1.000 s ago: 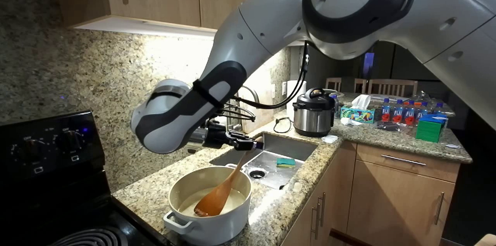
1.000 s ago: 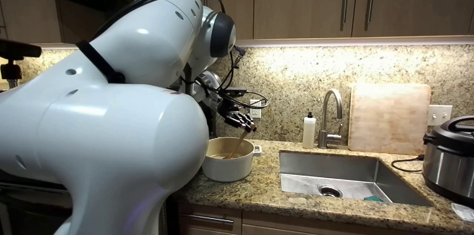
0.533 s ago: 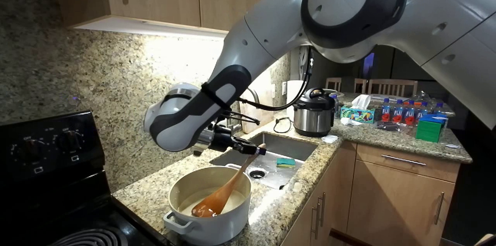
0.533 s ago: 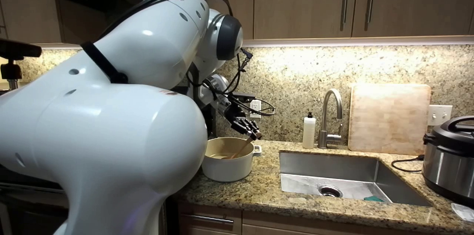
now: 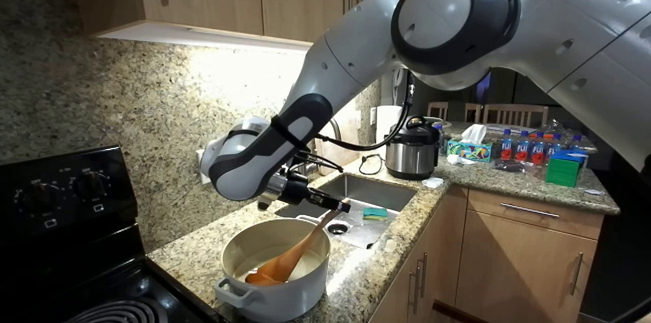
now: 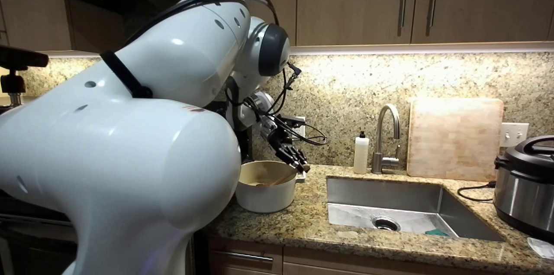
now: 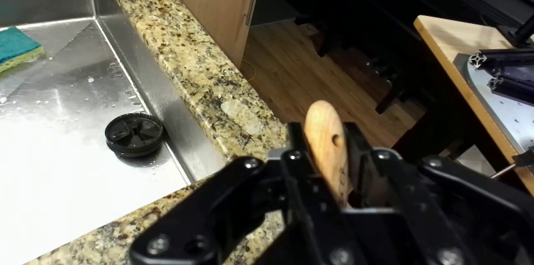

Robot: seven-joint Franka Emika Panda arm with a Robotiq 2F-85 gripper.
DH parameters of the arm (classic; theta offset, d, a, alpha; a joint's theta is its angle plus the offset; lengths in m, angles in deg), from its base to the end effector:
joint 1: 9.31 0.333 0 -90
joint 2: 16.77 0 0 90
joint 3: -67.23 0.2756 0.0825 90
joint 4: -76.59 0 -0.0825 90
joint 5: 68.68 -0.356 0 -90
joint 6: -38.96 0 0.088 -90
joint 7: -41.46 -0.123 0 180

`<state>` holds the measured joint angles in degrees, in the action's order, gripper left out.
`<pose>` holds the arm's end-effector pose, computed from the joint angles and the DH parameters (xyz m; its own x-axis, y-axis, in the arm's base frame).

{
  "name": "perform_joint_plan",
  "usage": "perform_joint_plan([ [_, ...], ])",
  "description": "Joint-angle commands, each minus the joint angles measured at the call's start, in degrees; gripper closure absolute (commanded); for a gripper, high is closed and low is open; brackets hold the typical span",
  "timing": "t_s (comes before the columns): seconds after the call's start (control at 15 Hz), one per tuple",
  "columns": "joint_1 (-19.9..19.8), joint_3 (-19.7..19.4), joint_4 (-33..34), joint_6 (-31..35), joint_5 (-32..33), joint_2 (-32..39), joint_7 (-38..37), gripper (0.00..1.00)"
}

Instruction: Use the wooden spoon to stir the water in the pot.

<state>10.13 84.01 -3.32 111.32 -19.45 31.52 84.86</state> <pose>0.5328 0.2246 0.1886 -0.1131 0.4907 -0.8640 0.9725 -0.1234 -0.1974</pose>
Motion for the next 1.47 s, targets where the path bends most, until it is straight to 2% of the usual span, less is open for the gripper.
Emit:
perform_joint_plan([
  [0.0, 0.0, -0.3, 0.8, 0.6, -1.5, 0.6, 2.3, 0.91],
  [0.07, 0.0, -0.3, 0.9, 0.6, -1.5, 0.8, 2.4, 0.91],
  [0.2, 0.0, -0.3, 1.2, 0.6, -1.6, 1.3, 2.9, 0.82],
  [0.27, 0.0, -0.3, 1.3, 0.5, -1.7, 1.5, 3.3, 0.63],
  [0.33, 0.0, -0.3, 1.4, 0.5, -1.8, 1.6, 3.5, 0.53],
  [0.6, -0.1, -0.2, 1.1, 0.8, -1.8, 1.7, 4.0, 0.35],
  [0.67, -0.4, 0.1, 0.1, 1.6, -1.7, 1.0, 4.1, 0.17],
  [0.87, -2.1, 1.2, -4.0, 6.3, -1.9, -2.1, 5.4, 0.00],
  [1.13, -7.1, 2.3, -13.7, 18.5, -4.0, -9.4, 6.9, 0.00],
  [1.4, -14.3, 1.4, -24.0, 32.3, -9.6, -17.7, 10.6, 0.00],
])
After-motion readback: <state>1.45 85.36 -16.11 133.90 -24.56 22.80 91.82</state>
